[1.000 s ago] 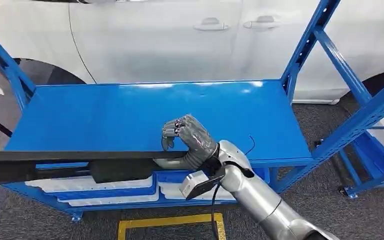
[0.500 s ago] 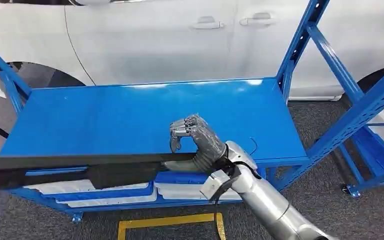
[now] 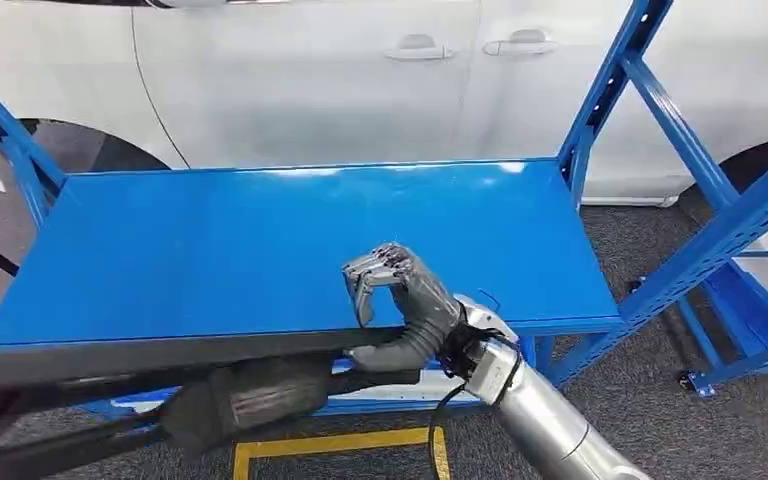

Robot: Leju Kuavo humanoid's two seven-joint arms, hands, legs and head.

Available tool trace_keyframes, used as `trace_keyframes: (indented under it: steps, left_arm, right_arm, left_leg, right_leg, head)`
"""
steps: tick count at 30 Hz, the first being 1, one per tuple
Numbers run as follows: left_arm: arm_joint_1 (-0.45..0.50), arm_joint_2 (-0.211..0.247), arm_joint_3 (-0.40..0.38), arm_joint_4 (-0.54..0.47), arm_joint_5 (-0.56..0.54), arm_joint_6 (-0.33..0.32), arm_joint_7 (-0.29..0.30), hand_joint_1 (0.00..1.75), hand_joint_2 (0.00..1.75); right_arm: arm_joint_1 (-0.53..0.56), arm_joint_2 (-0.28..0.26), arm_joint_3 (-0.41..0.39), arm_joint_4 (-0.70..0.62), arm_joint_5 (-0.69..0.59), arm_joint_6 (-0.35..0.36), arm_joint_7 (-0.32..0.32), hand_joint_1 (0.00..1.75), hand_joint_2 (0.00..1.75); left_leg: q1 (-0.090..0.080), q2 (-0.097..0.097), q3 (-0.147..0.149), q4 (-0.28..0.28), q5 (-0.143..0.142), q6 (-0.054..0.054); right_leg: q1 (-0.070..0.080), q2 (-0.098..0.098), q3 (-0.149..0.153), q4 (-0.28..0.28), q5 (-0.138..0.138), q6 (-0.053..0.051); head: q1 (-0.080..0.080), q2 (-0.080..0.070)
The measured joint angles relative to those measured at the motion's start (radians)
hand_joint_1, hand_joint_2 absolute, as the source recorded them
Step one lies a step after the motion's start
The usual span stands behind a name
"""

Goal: Take the parts from the cabinet and place them on the table.

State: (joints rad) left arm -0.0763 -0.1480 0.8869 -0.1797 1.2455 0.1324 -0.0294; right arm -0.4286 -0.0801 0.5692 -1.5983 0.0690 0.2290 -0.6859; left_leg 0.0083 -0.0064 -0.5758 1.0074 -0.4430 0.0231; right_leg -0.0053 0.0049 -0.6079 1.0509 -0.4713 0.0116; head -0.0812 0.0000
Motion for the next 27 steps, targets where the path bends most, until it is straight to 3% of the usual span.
trace_keyframes:
  steps: [2, 3, 4, 5, 6, 8, 9, 10, 13, 15, 16, 18, 19, 20, 21, 22, 24, 25, 27]
  left_arm:
    - [0.000, 0.000, 0.000, 0.000, 0.000, 0.002, 0.001, 0.00, 0.00]
    - [0.002, 0.000, 0.000, 0.000, 0.000, 0.002, 0.001, 0.00, 0.00]
    - [0.002, 0.000, 0.000, 0.000, 0.000, 0.002, 0.001, 0.00, 0.00]
    - [0.002, 0.000, 0.000, 0.000, 0.000, 0.002, 0.001, 0.00, 0.00]
    - [0.001, 0.000, 0.000, 0.000, 0.000, 0.003, 0.001, 0.00, 0.00]
    - [0.001, -0.002, 0.000, 0.000, 0.000, 0.003, 0.001, 0.00, 0.00]
    - [0.001, -0.002, 0.000, 0.000, 0.000, 0.002, 0.001, 0.00, 0.00]
    - [0.000, -0.002, 0.000, 0.000, 0.000, 0.002, 0.001, 0.00, 0.00]
    - [0.001, -0.002, 0.000, 0.000, 0.000, 0.003, 0.001, 0.00, 0.00]
    - [-0.001, -0.002, 0.000, 0.000, 0.000, 0.003, 0.000, 0.00, 0.00]
    - [0.000, -0.002, 0.000, 0.000, 0.000, 0.003, 0.000, 0.00, 0.00]
    - [0.001, -0.002, 0.000, 0.000, 0.000, 0.004, 0.000, 0.00, 0.00]
    - [0.001, -0.002, 0.000, 0.000, 0.000, 0.004, 0.001, 0.00, 0.00]
    - [0.002, -0.002, 0.000, 0.000, 0.000, 0.004, 0.001, 0.00, 0.00]
    - [0.001, -0.002, 0.000, 0.000, 0.000, 0.004, 0.001, 0.00, 0.00]
    - [0.001, -0.002, 0.000, 0.000, 0.000, 0.004, 0.001, 0.00, 0.00]
    - [0.001, -0.002, 0.000, 0.000, 0.000, 0.004, 0.002, 0.00, 0.00]
    - [0.000, -0.002, 0.000, 0.000, 0.000, 0.004, 0.003, 0.00, 0.00]
    - [0.000, -0.002, 0.000, 0.000, 0.000, 0.004, 0.003, 0.00, 0.00]
  right_arm:
    - [0.027, -0.003, -0.016, -0.022, -0.074, 0.054, 0.000, 1.75, 1.75]
    - [0.039, -0.006, -0.019, -0.026, -0.083, 0.063, 0.000, 1.75, 1.75]
    - [0.052, -0.010, -0.021, -0.029, -0.086, 0.068, 0.000, 1.75, 1.75]
    - [0.060, -0.012, -0.022, -0.030, -0.087, 0.068, 0.000, 1.75, 1.75]
    - [0.066, -0.015, -0.022, -0.032, -0.087, 0.068, 0.000, 1.75, 1.75]
    - [0.068, -0.017, -0.026, -0.043, -0.087, 0.068, 0.000, 1.75, 1.75]
    - [0.068, -0.017, -0.030, -0.048, -0.087, 0.068, 0.000, 1.75, 1.75]
    - [0.069, -0.017, -0.033, -0.049, -0.087, 0.068, 0.000, 1.75, 1.75]
    - [0.074, -0.021, -0.037, -0.054, -0.088, 0.069, 0.000, 1.75, 1.75]
    - [0.074, -0.021, -0.037, -0.058, -0.092, 0.083, 0.000, 1.75, 1.75]
    - [0.074, -0.021, -0.037, -0.061, -0.101, 0.092, 0.000, 1.75, 1.75]
    - [0.082, -0.021, -0.039, -0.062, -0.134, 0.124, 0.002, 1.75, 1.75]
    - [0.088, -0.021, -0.040, -0.062, -0.149, 0.137, 0.003, 1.75, 1.75]
    - [0.094, -0.021, -0.042, -0.061, -0.168, 0.151, 0.005, 1.75, 1.75]
    - [0.099, -0.021, -0.045, -0.062, -0.189, 0.165, 0.010, 1.75, 1.75]
    - [0.100, -0.021, -0.048, -0.062, -0.207, 0.178, 0.018, 1.75, 1.75]
    - [0.102, -0.021, -0.053, -0.062, -0.231, 0.199, 0.027, 1.75, 1.75]
    - [0.105, -0.020, -0.057, -0.063, -0.237, 0.207, 0.031, 1.75, 1.75]
    - [0.117, -0.020, -0.061, -0.066, -0.242, 0.218, 0.039, 1.75, 1.75]
  left_leg:
    - [0.000, 0.000, 0.000, 0.000, 0.000, 0.007]
    - [0.000, 0.000, -0.001, 0.001, -0.001, 0.008]
    - [0.000, 0.000, -0.001, 0.002, -0.001, 0.008]
    - [0.000, 0.000, -0.001, 0.002, -0.002, 0.007]
    - [0.001, 0.000, 0.000, 0.004, -0.004, 0.006]
    - [0.002, -0.001, 0.002, 0.009, -0.009, -0.001]
    - [0.001, -0.001, 0.003, 0.011, -0.012, -0.006]
    - [-0.005, -0.002, 0.001, 0.015, -0.016, -0.013]
    - [-0.003, -0.001, 0.004, 0.007, -0.014, -0.030]
    - [0.001, 0.000, -0.002, 0.029, -0.034, -0.040]
    - [0.001, 0.001, -0.025, 0.081, -0.069, -0.043]
    - [0.002, 0.001, -0.100, 0.245, -0.146, -0.049]
    - [0.002, 0.001, -0.129, 0.305, -0.163, -0.050]
    - [0.002, 0.001, -0.139, 0.323, -0.157, -0.051]
    - [0.002, 0.001, -0.124, 0.290, -0.127, -0.049]
    - [0.002, 0.001, -0.093, 0.223, -0.086, -0.046]
    - [0.001, 0.001, -0.011, 0.053, -0.008, -0.032]
    - [-0.006, 0.001, 0.003, 0.018, -0.020, -0.029]
    - [-0.007, -0.002, 0.002, 0.016, -0.019, -0.023]
  right_leg:
    - [-0.004, 0.000, -0.076, 0.158, -0.085, 0.010]
    - [-0.006, 0.000, -0.115, 0.233, -0.113, 0.014]
    - [-0.008, 0.000, -0.140, 0.278, -0.120, 0.017]
    - [-0.011, 0.000, -0.141, 0.275, -0.105, 0.019]
    - [-0.012, -0.001, -0.123, 0.232, -0.072, 0.019]
    - [-0.016, -0.003, -0.038, 0.062, 0.015, 0.017]
    - [-0.018, -0.004, -0.003, -0.011, 0.024, 0.014]
    - [-0.009, -0.002, 0.000, -0.017, 0.022, 0.005]
    - [-0.006, 0.001, -0.003, -0.016, 0.022, -0.014]
    - [-0.012, -0.001, 0.003, -0.029, 0.028, -0.029]
    - [-0.012, -0.003, 0.003, -0.029, 0.027, -0.036]
    - [-0.008, -0.005, 0.003, -0.028, 0.026, -0.040]
    - [-0.006, -0.006, 0.003, -0.028, 0.026, -0.040]
    - [-0.005, -0.006, 0.004, -0.027, 0.025, -0.041]
    - [-0.005, -0.005, 0.004, -0.026, 0.025, -0.041]
    - [-0.004, -0.004, 0.005, -0.026, 0.024, -0.040]
    - [-0.004, -0.002, 0.010, -0.025, 0.021, -0.036]
    - [0.005, -0.001, 0.008, -0.020, 0.019, -0.031]
    - [0.001, -0.002, 0.005, -0.022, 0.023, -0.020]
  head:
    - [0.000, 0.000]
    - [0.000, 0.000]
    - [0.000, 0.000]
    - [0.000, 0.000]
    - [0.000, 0.000]
    - [0.000, 0.000]
    - [0.000, 0.000]
    - [0.000, 0.000]
    - [0.000, 0.000]
    - [0.000, 0.000]
    - [0.000, 0.000]
    - [0.000, 0.000]
    - [0.000, 0.000]
    - [0.000, 0.000]
    - [0.000, 0.000]
    - [0.000, 0.000]
    - [0.000, 0.000]
    - [0.000, 0.000]
    - [0.000, 0.000]
